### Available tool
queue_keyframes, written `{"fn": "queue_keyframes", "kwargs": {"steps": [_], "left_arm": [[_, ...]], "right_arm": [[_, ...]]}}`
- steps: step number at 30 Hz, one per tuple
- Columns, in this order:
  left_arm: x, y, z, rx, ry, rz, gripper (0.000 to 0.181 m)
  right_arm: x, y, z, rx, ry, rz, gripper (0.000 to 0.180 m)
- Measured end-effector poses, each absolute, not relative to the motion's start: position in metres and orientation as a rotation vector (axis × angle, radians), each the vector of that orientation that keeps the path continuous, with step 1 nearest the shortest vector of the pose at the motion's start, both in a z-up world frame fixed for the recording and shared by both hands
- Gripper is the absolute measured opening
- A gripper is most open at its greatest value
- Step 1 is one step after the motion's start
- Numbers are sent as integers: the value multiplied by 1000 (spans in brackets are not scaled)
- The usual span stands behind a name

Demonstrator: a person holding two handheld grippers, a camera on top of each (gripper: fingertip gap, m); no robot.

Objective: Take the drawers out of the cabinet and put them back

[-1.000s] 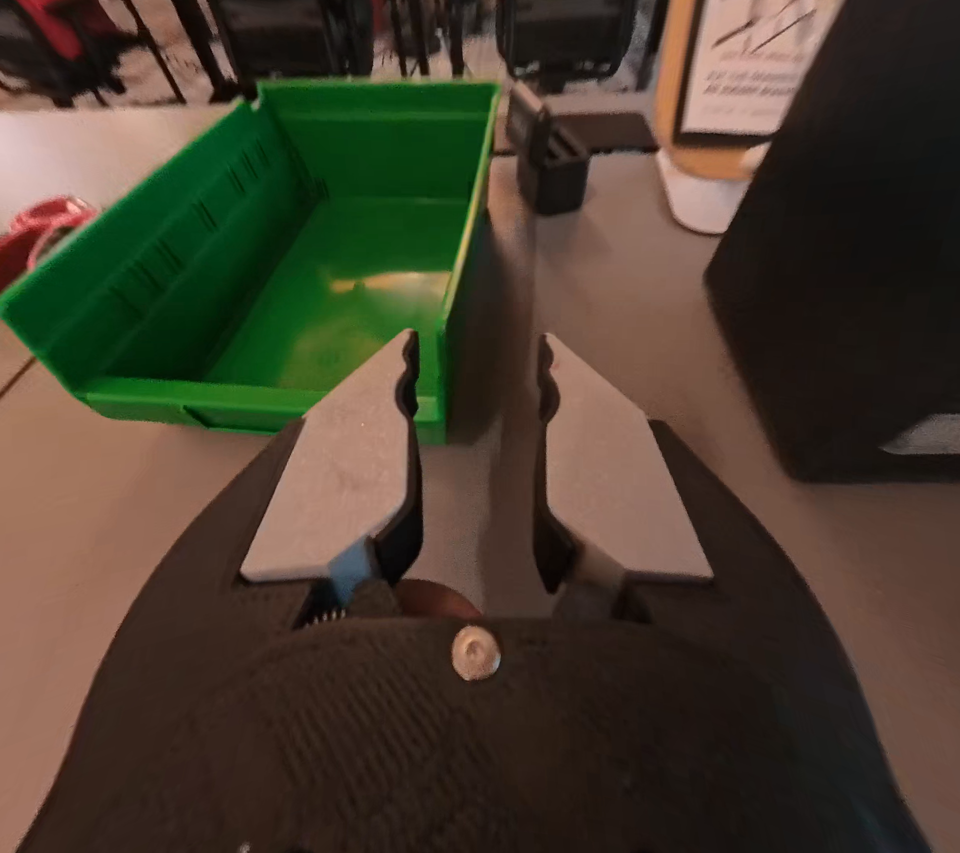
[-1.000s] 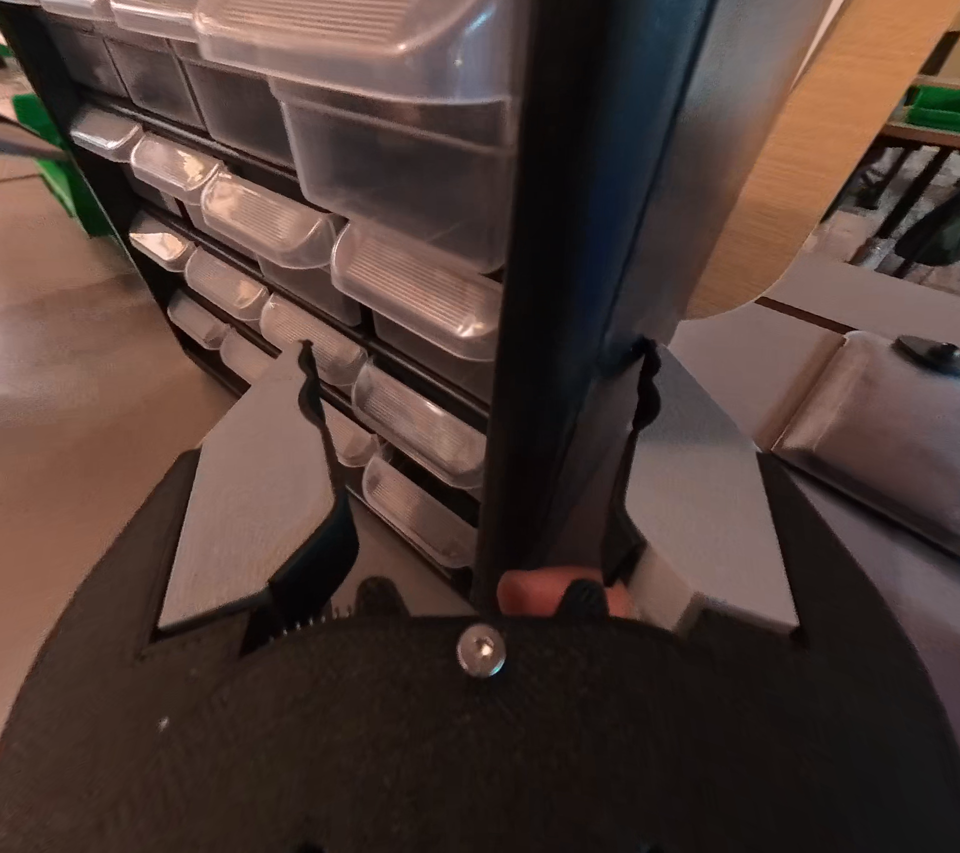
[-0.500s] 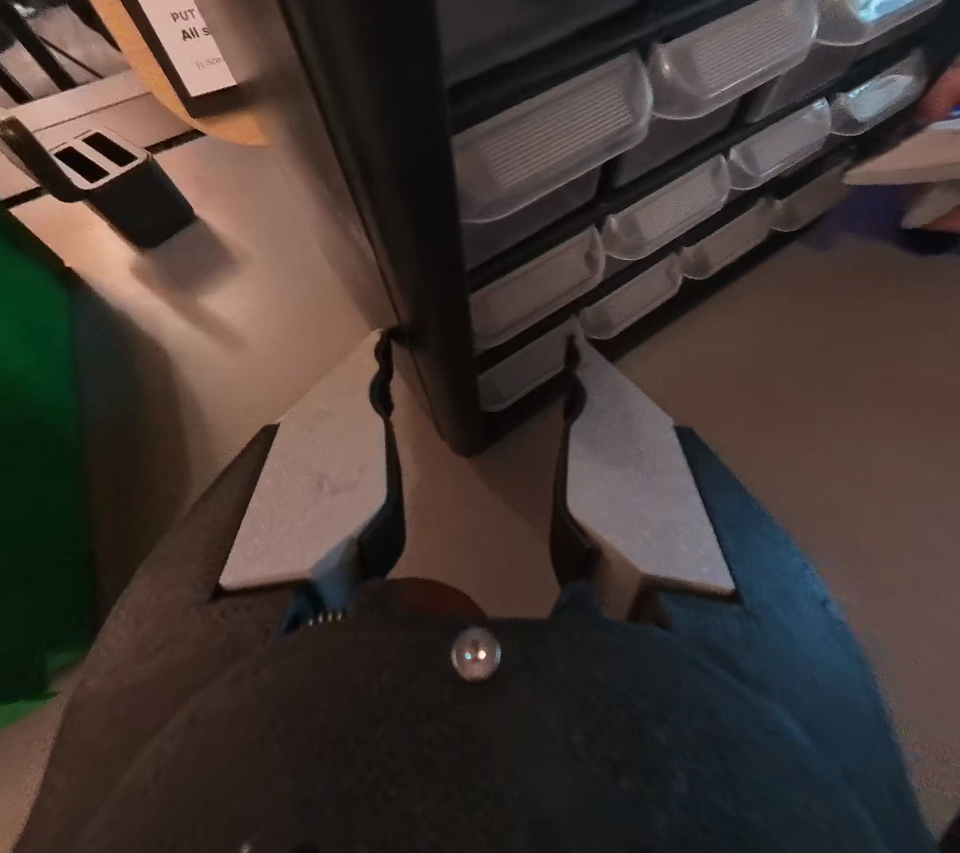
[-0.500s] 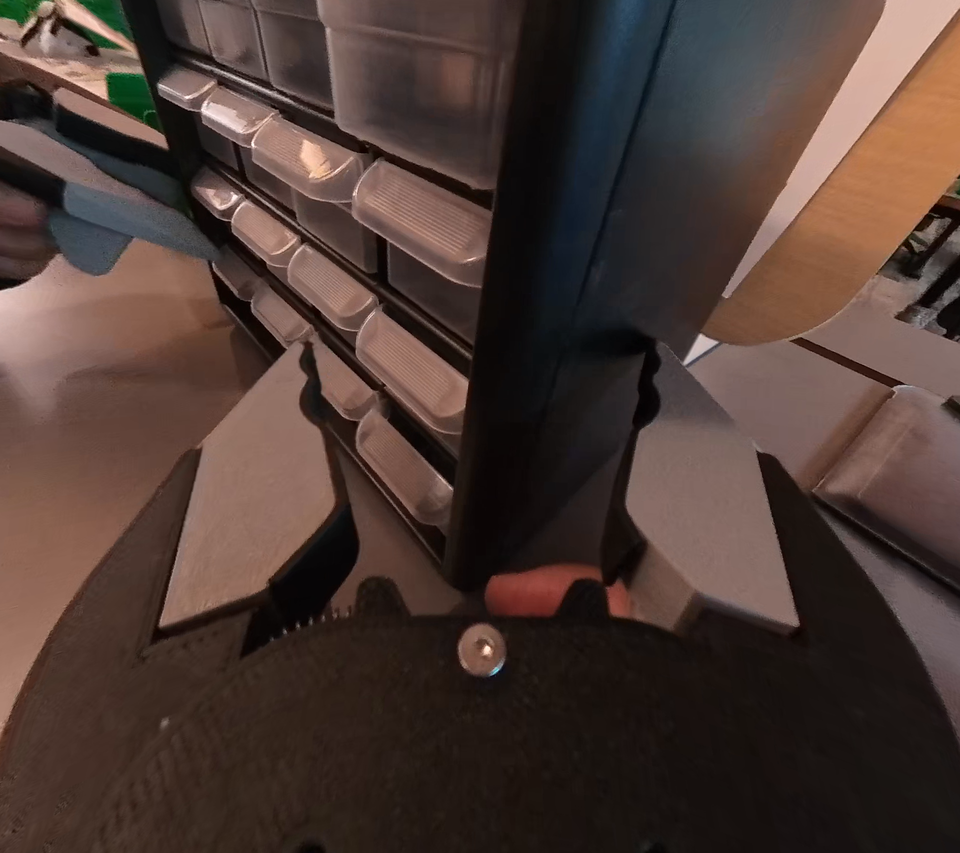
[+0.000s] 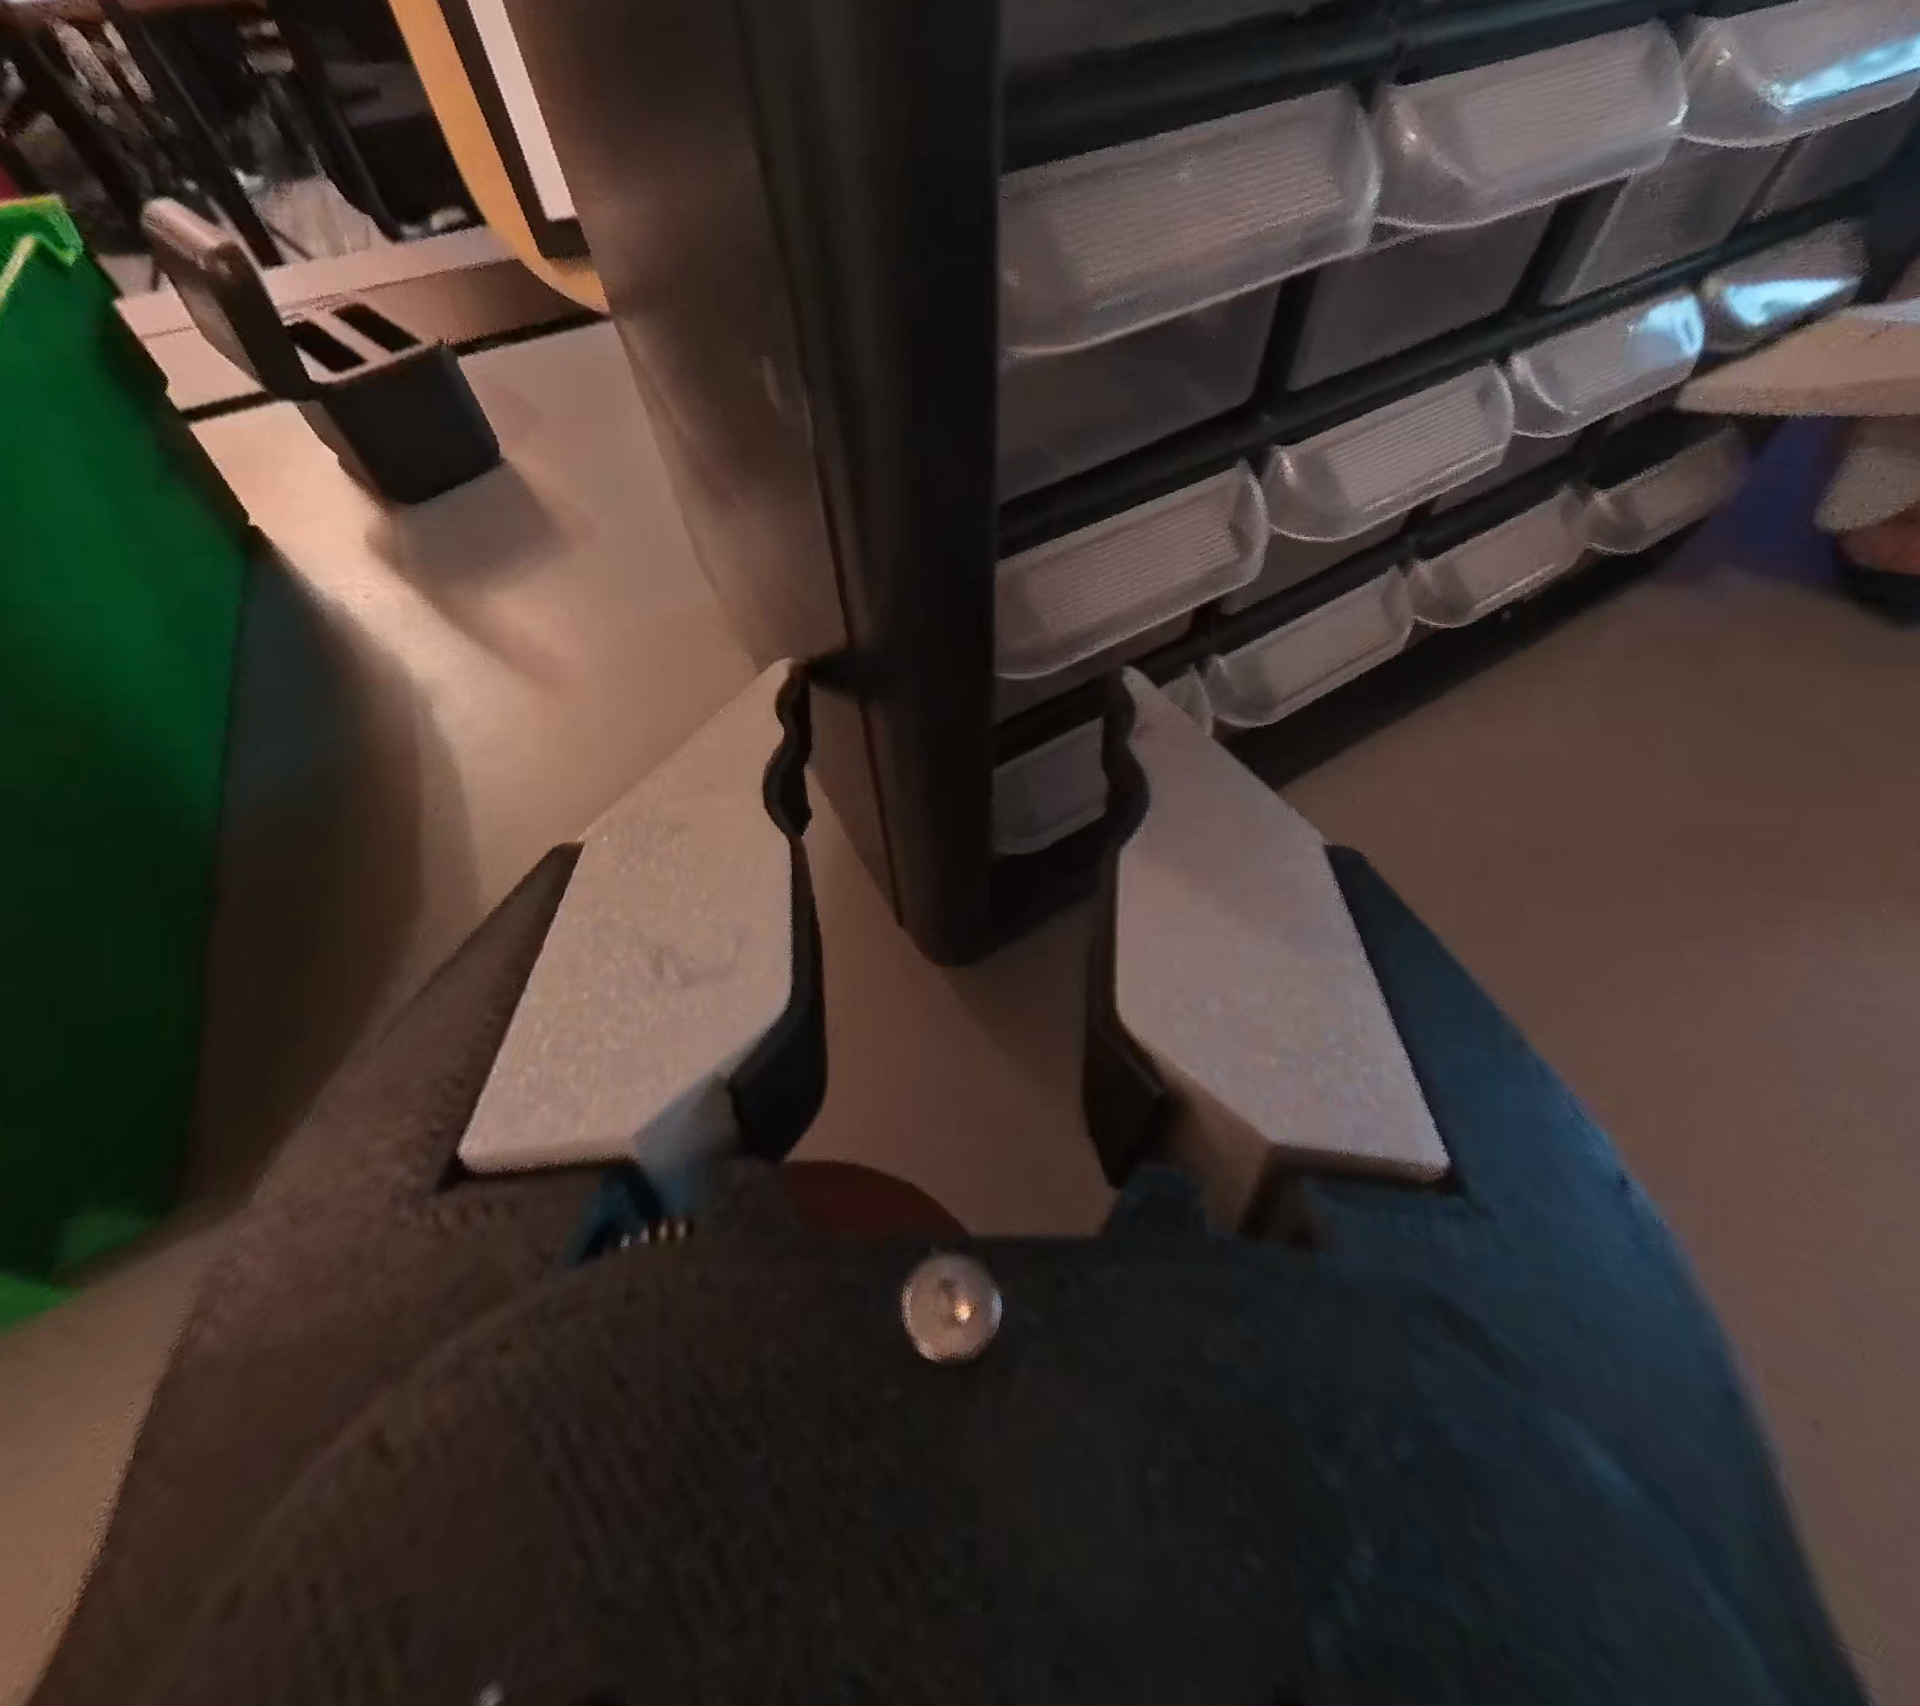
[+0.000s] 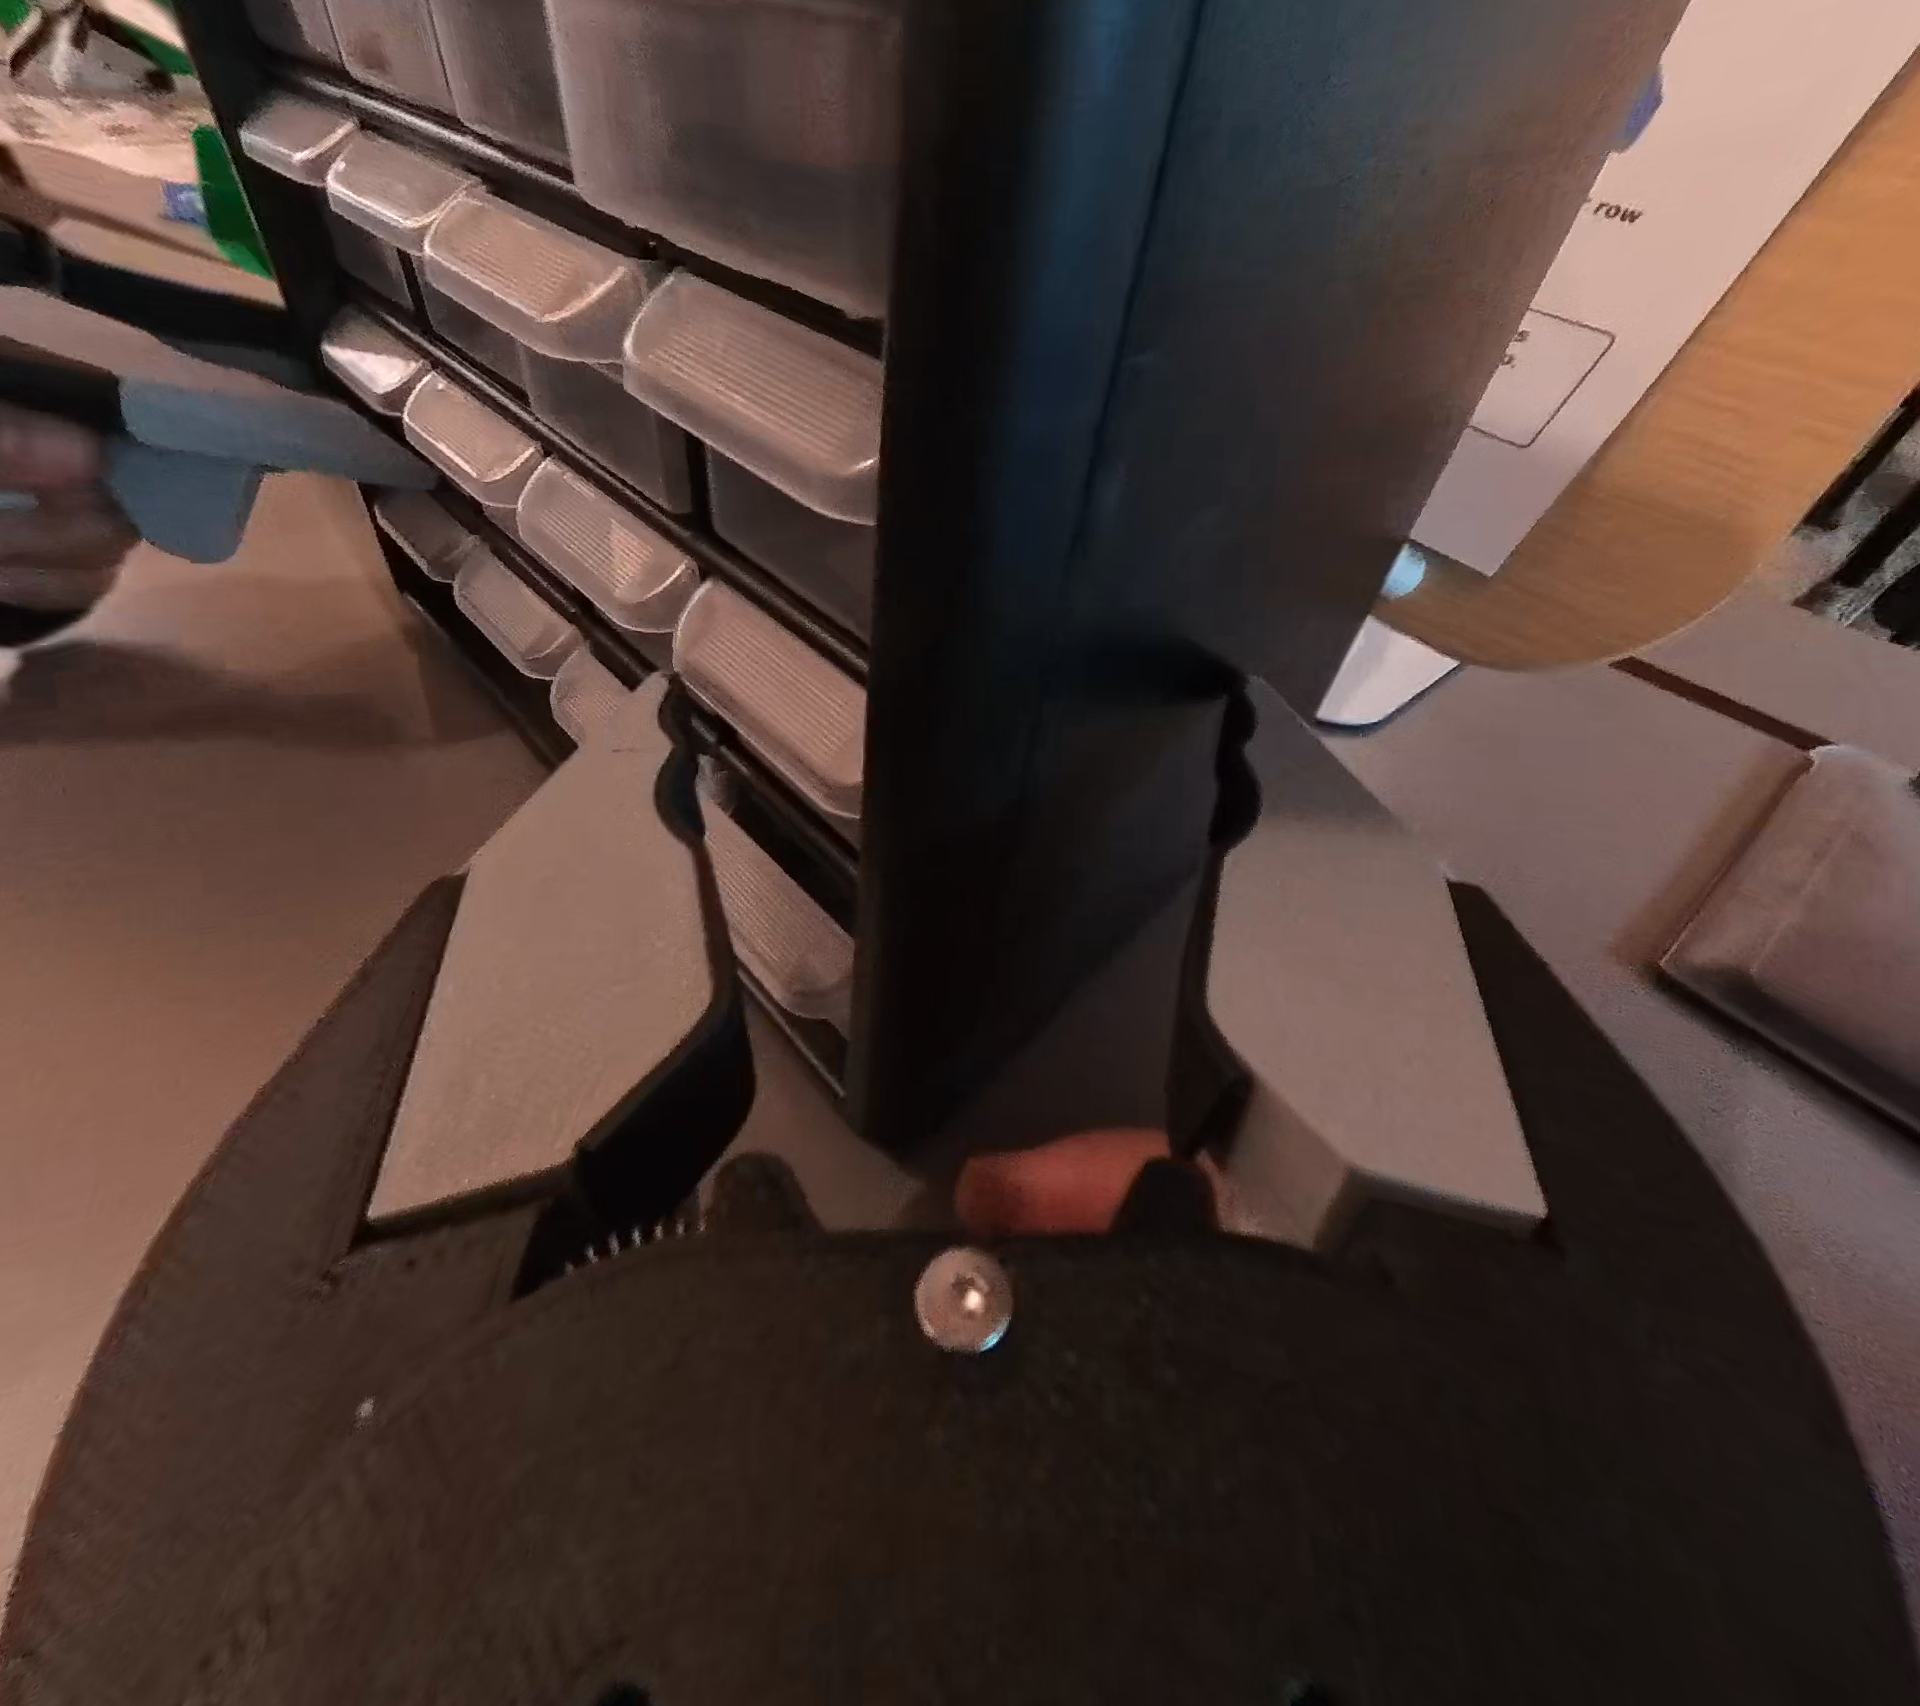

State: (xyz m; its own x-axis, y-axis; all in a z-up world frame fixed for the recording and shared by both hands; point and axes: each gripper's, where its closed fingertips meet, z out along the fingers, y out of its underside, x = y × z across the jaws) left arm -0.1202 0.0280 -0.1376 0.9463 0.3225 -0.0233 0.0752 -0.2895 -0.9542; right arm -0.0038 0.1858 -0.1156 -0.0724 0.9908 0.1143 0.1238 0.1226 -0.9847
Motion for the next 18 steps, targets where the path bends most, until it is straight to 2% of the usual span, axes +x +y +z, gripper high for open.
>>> {"fn": "queue_keyframes", "kwargs": {"steps": [5, 13, 16, 18], "left_arm": [[-122, 36, -132, -1801, -276, 137, 66], [-121, 33, -127, -1772, -244, 234, 65], [-127, 31, -126, -1772, -243, 322, 73], [-129, 31, -127, -1779, -254, 329, 68]], "right_arm": [[-6, 188, -124, -1271, -1433, 1137, 106], [-6, 192, -129, -1277, -1452, 1049, 91], [-9, 194, -133, -1304, -1459, 1029, 92], [-12, 195, -134, -1329, -1447, 1019, 95]]}}
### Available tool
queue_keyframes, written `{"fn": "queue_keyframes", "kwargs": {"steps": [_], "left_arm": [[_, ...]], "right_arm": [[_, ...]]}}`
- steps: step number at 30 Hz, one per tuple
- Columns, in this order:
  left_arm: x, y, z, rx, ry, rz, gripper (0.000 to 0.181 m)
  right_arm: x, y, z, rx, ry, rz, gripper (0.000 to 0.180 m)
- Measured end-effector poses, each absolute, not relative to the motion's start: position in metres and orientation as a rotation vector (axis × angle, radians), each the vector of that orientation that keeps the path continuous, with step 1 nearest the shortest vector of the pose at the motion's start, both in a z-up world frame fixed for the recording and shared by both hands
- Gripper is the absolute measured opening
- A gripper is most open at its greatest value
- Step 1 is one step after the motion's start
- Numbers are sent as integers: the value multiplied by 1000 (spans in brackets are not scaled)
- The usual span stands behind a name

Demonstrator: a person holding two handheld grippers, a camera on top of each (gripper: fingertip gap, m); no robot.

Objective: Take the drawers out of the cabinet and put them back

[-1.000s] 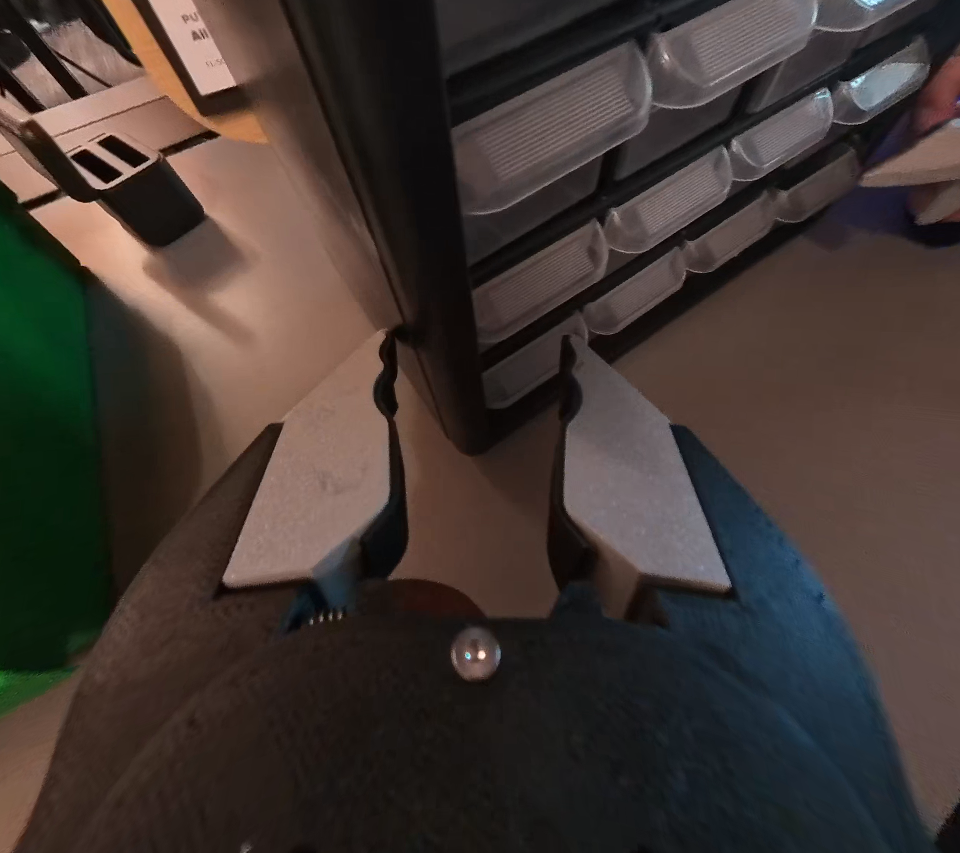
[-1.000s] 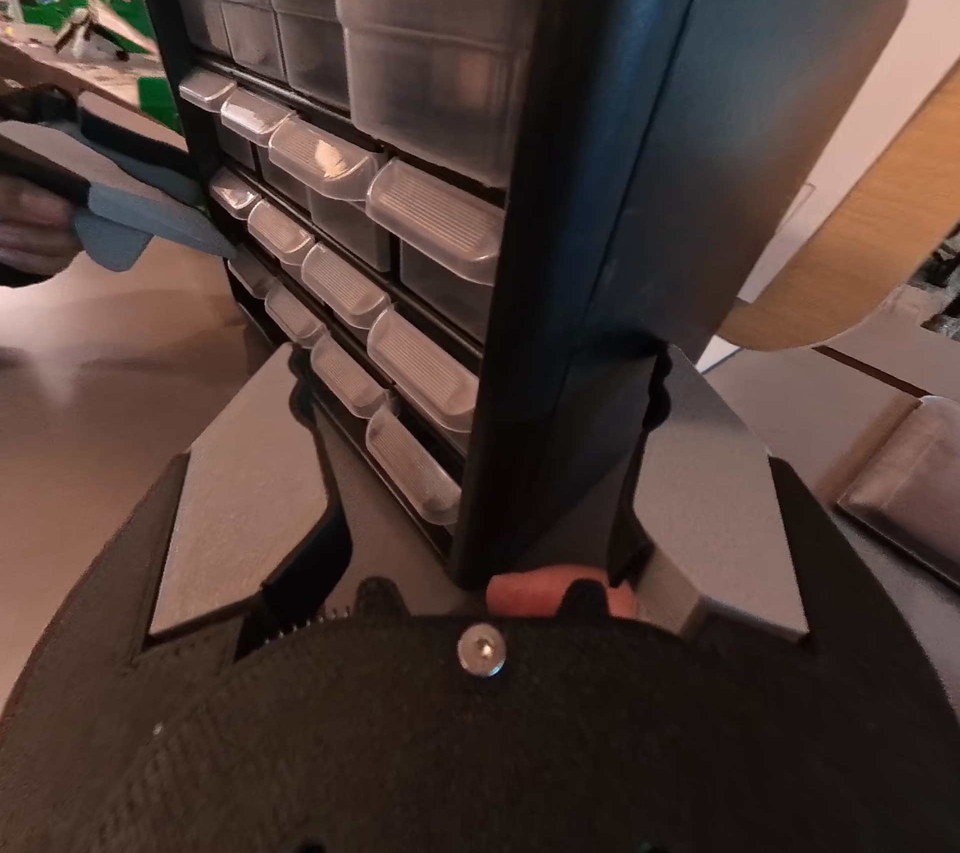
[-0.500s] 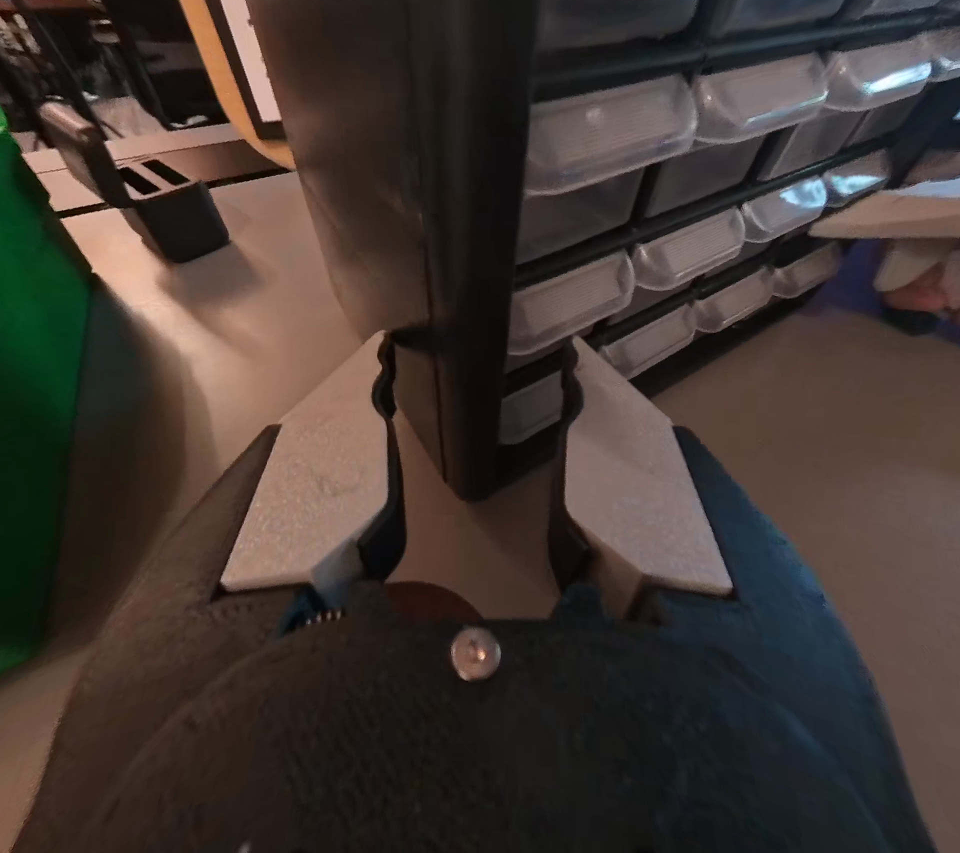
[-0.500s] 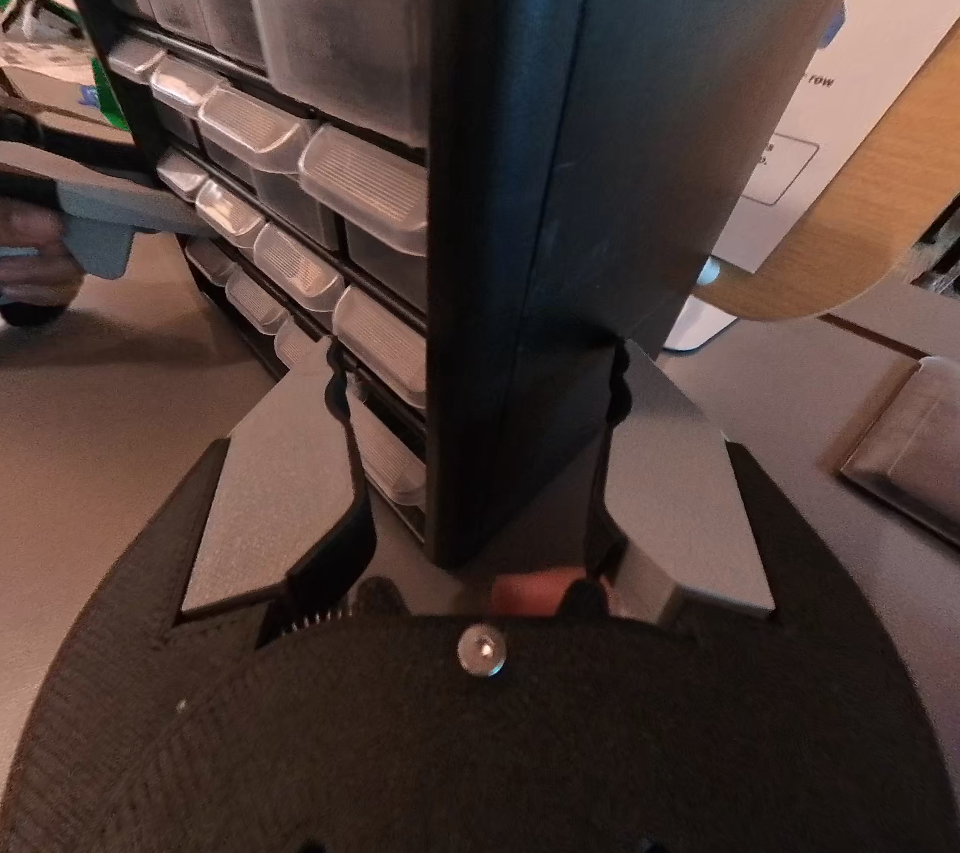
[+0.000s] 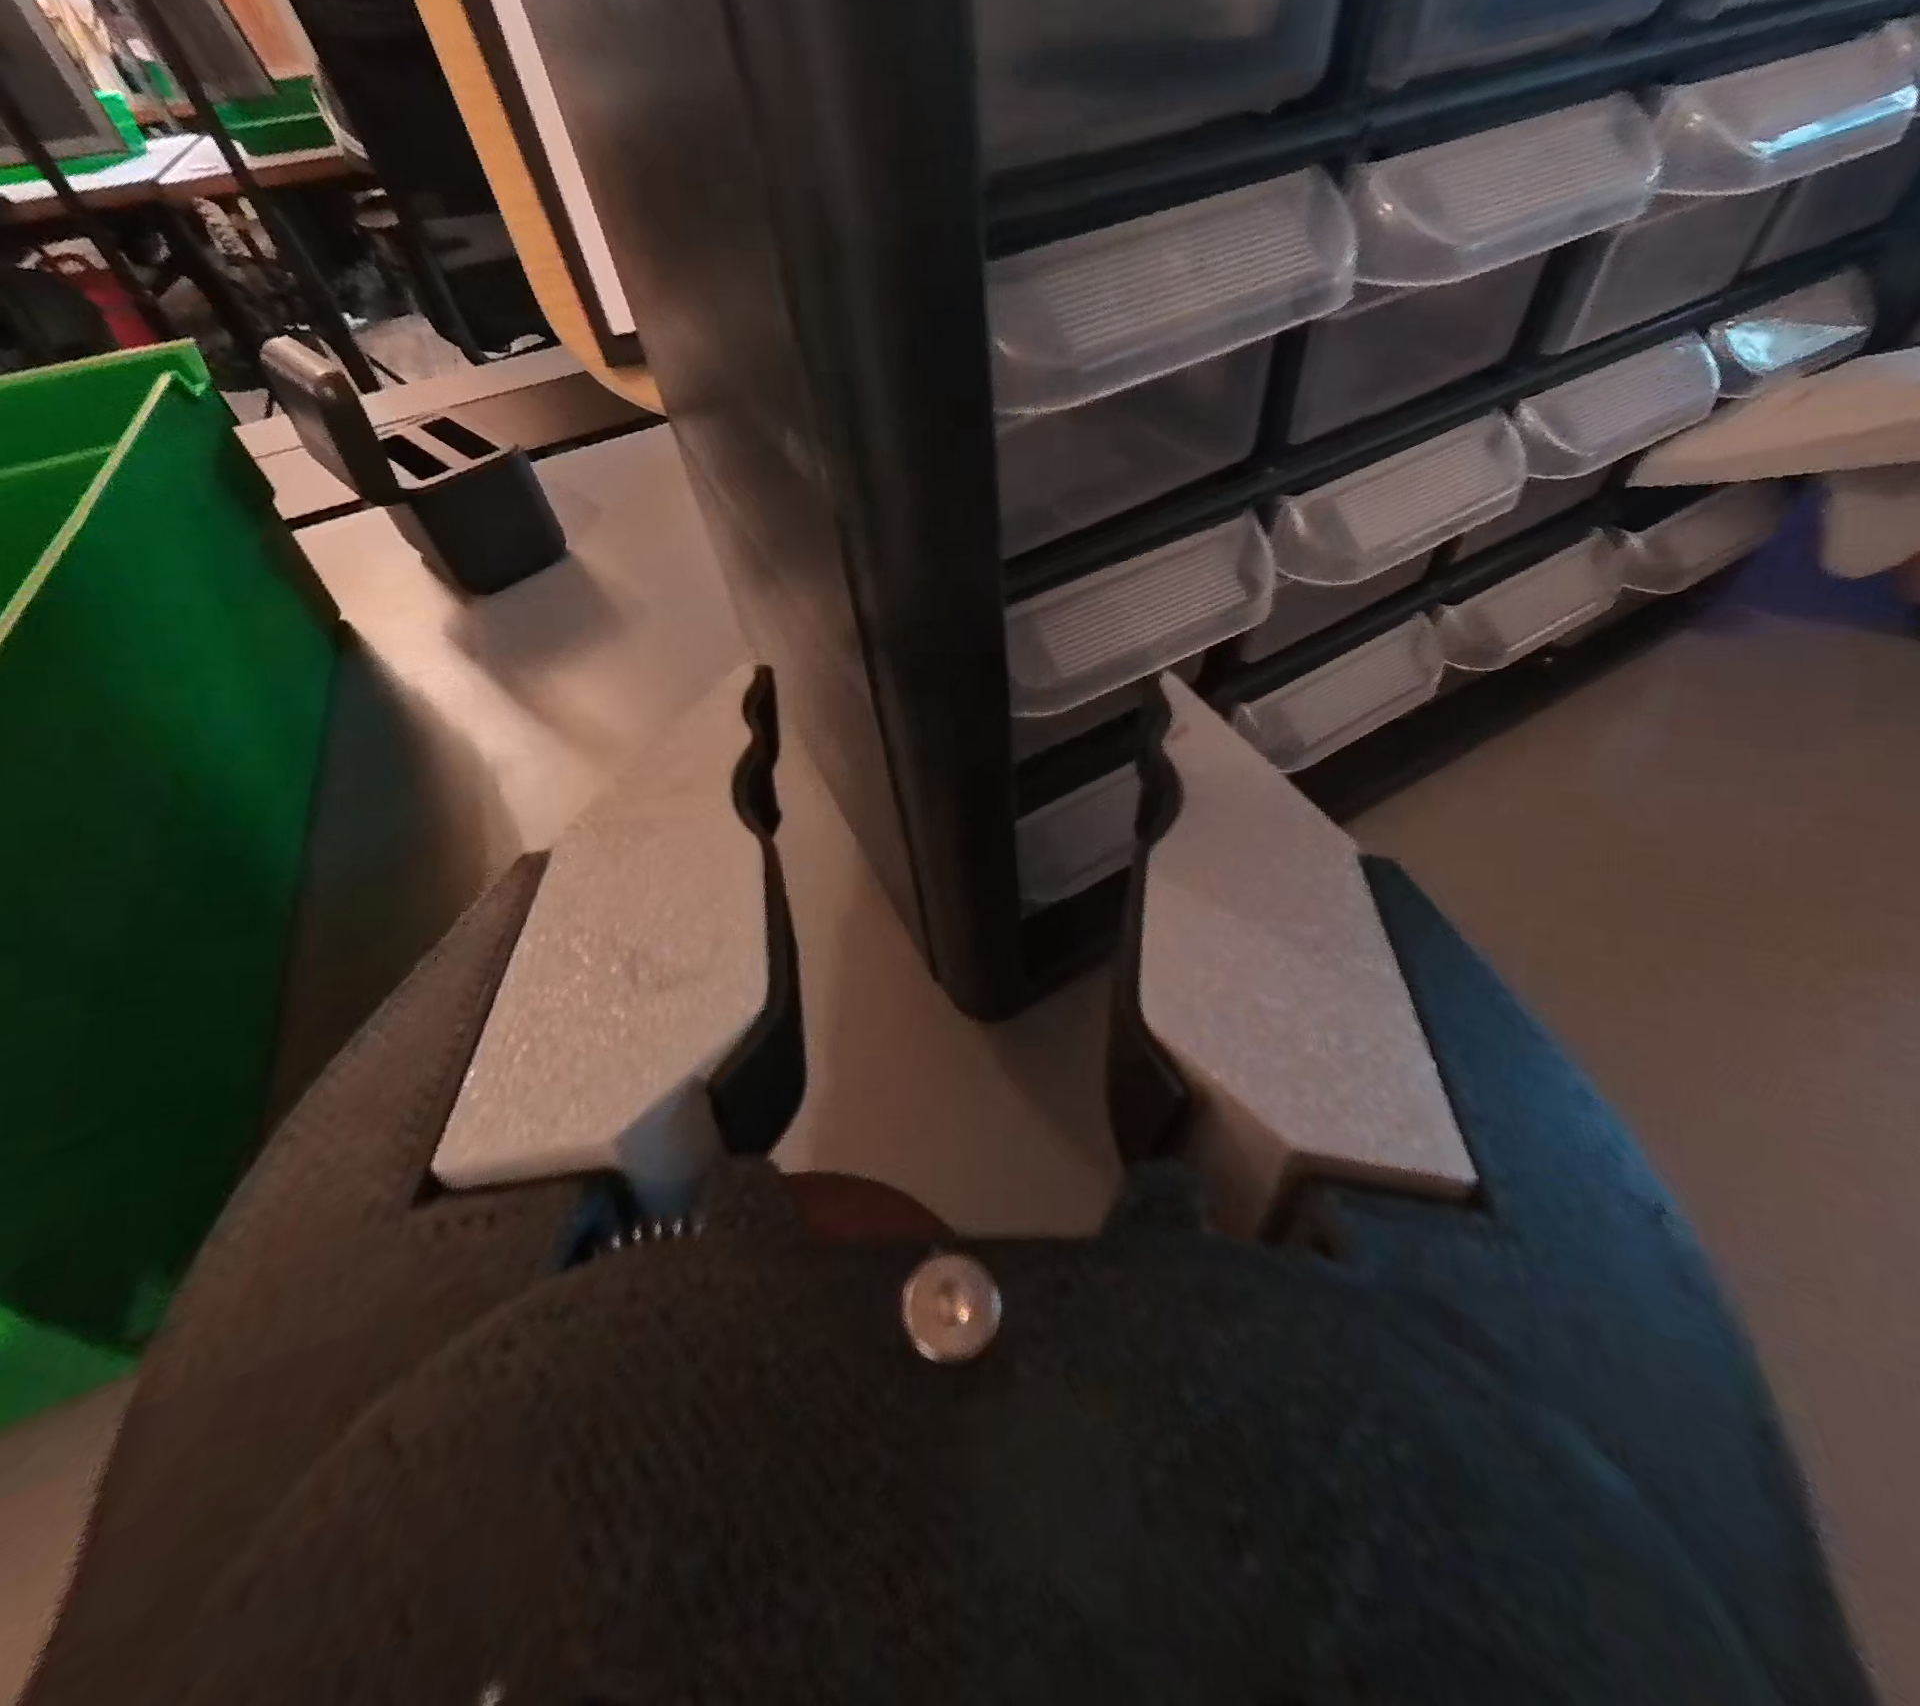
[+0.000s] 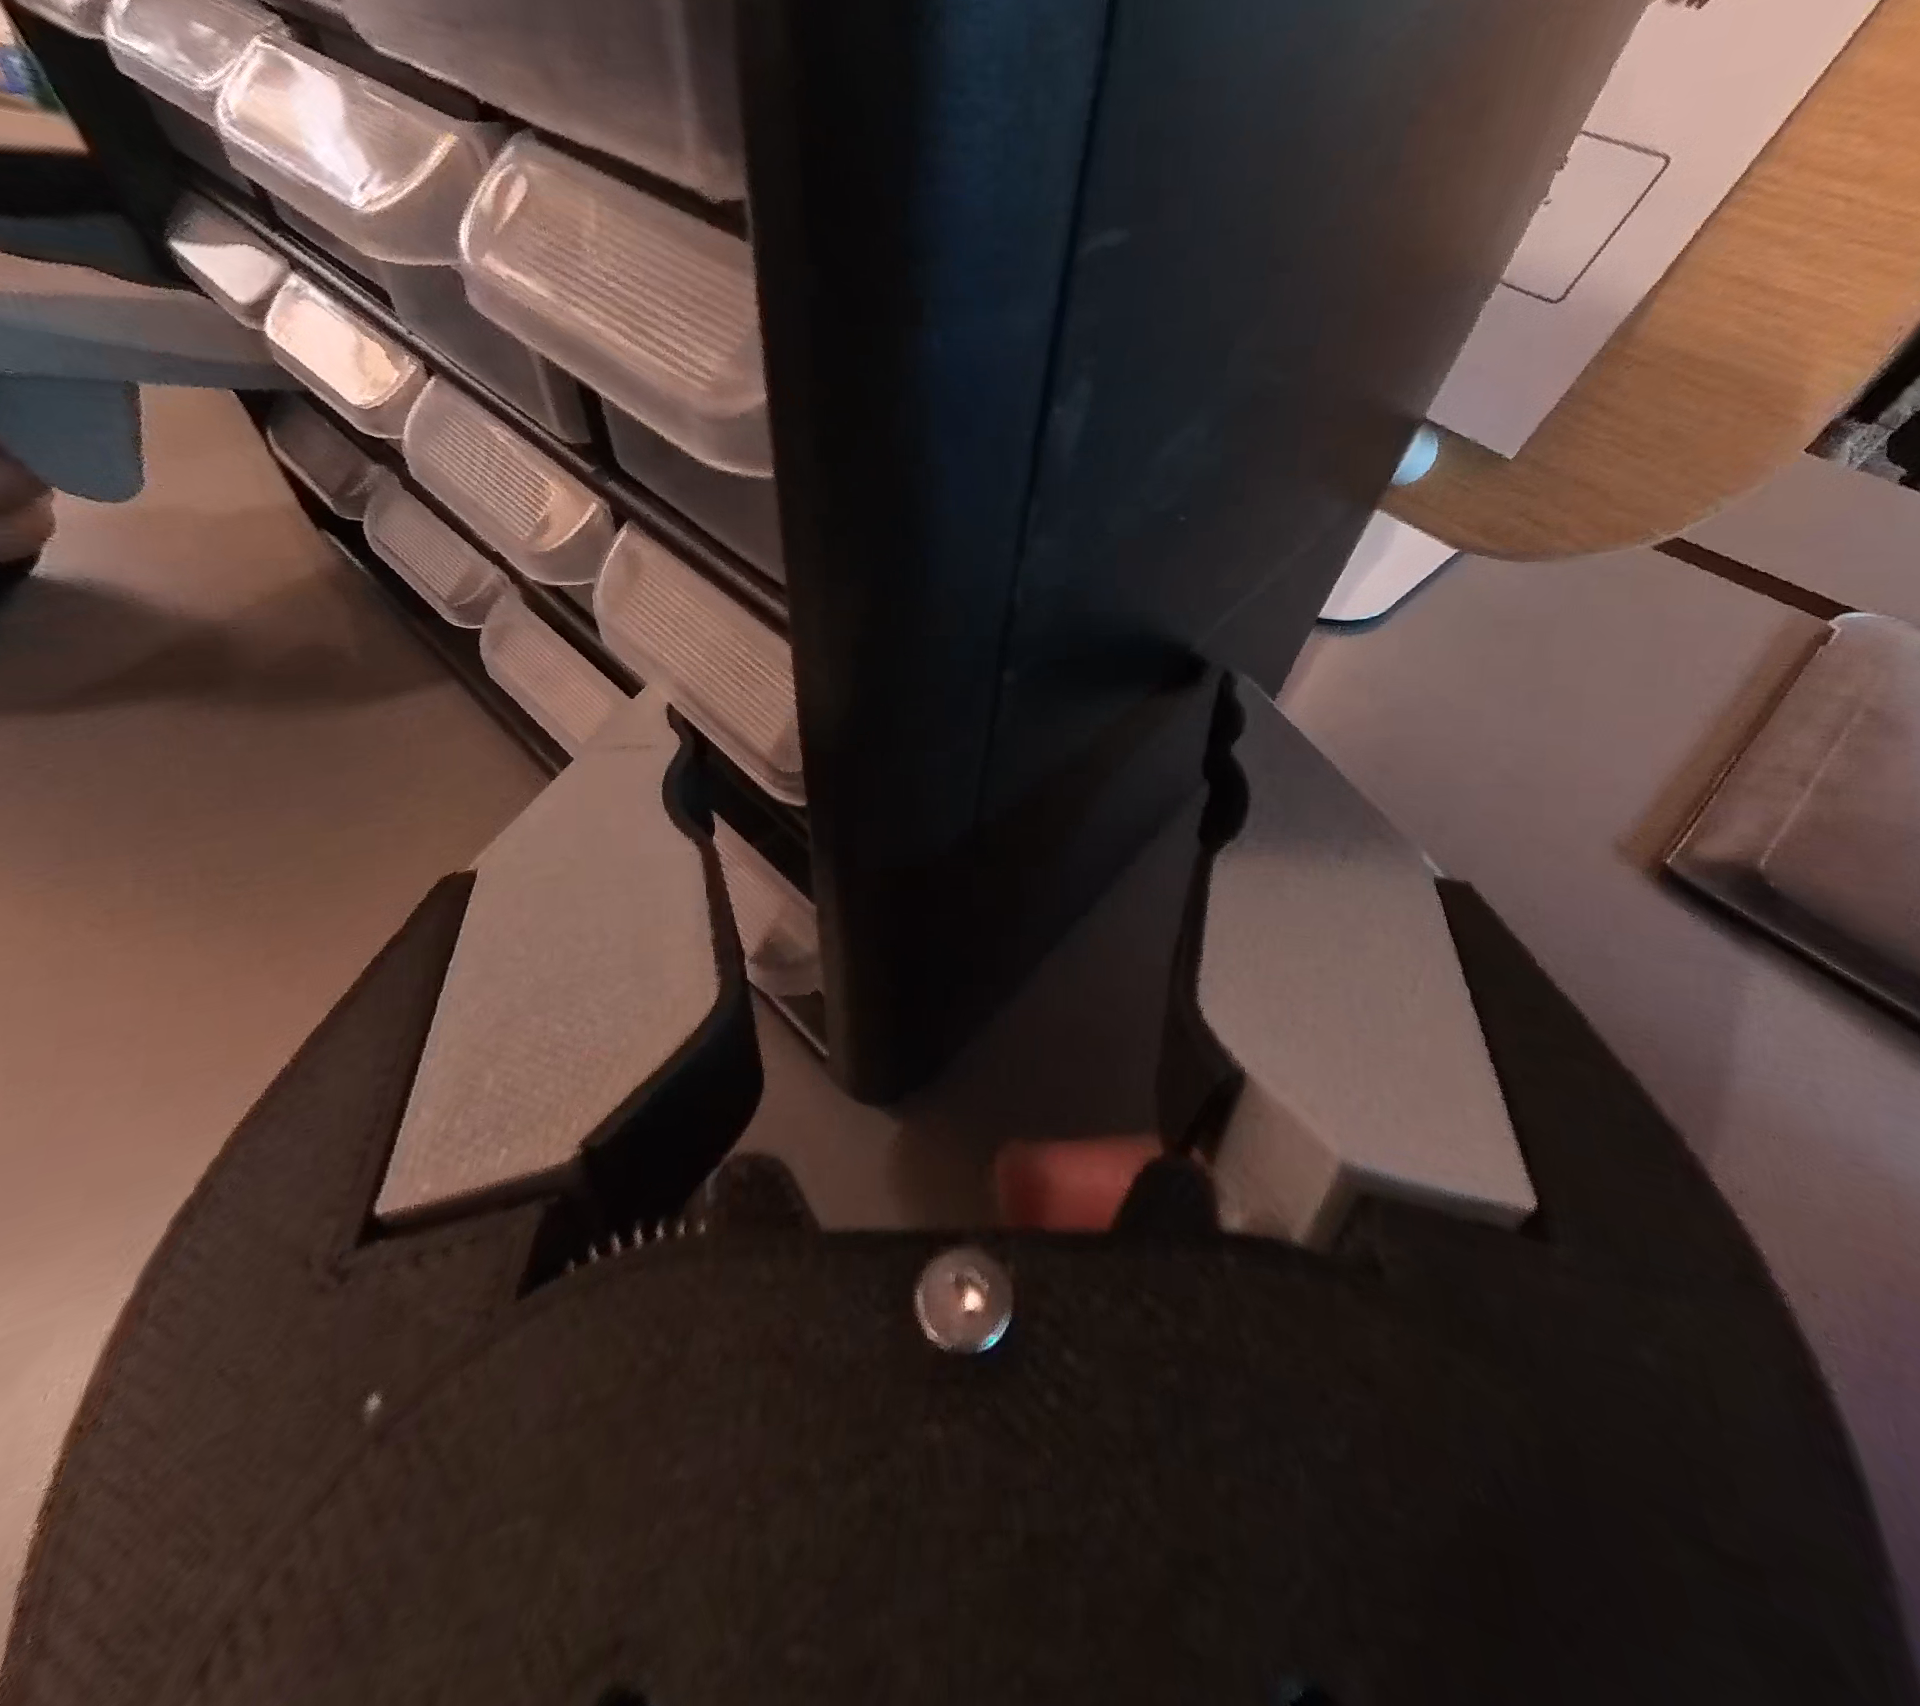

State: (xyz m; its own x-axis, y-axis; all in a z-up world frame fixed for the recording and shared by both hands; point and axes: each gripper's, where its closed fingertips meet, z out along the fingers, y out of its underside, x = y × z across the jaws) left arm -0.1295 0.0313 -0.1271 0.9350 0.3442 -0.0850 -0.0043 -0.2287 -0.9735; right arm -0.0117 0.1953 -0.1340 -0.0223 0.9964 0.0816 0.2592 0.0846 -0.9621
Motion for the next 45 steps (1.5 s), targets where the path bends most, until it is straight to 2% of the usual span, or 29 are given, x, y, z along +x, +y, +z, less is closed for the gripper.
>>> {"fn": "queue_keyframes", "kwargs": {"steps": [4, 10, 14, 16, 23, 28, 33, 38, 45], "left_arm": [[-144, 22, -124, -1742, -340, 371, 57], [-136, 12, -112, -1650, -343, 324, 50], [-127, 4, -102, -1577, -325, 343, 41], [-121, 3, -100, -1566, -297, 349, 38], [-111, 11, -103, -1596, -240, 382, 45], [-115, 2, -93, -1538, -264, 436, 46], [-119, -26, -54, -1359, -320, 524, 46], [-67, -8, -15, -1415, -103, 496, 43], [-12, 30, -36, -1680, 20, 339, 47]], "right_arm": [[-16, 198, -134, -1325, -1420, 947, 100], [-5, 195, -128, -1278, -1412, 981, 83], [2, 203, -126, -1315, -1377, 1035, 88], [3, 202, -125, -1292, -1376, 1011, 84], [10, 187, -120, -1177, -1420, 950, 66], [19, 185, -116, -1149, -1408, 908, 67], [36, 189, -101, -1133, -1316, 934, 73], [52, 188, -78, -1070, -1207, 1069, 50], [51, 194, -81, -1108, -1198, 1061, 59]]}}
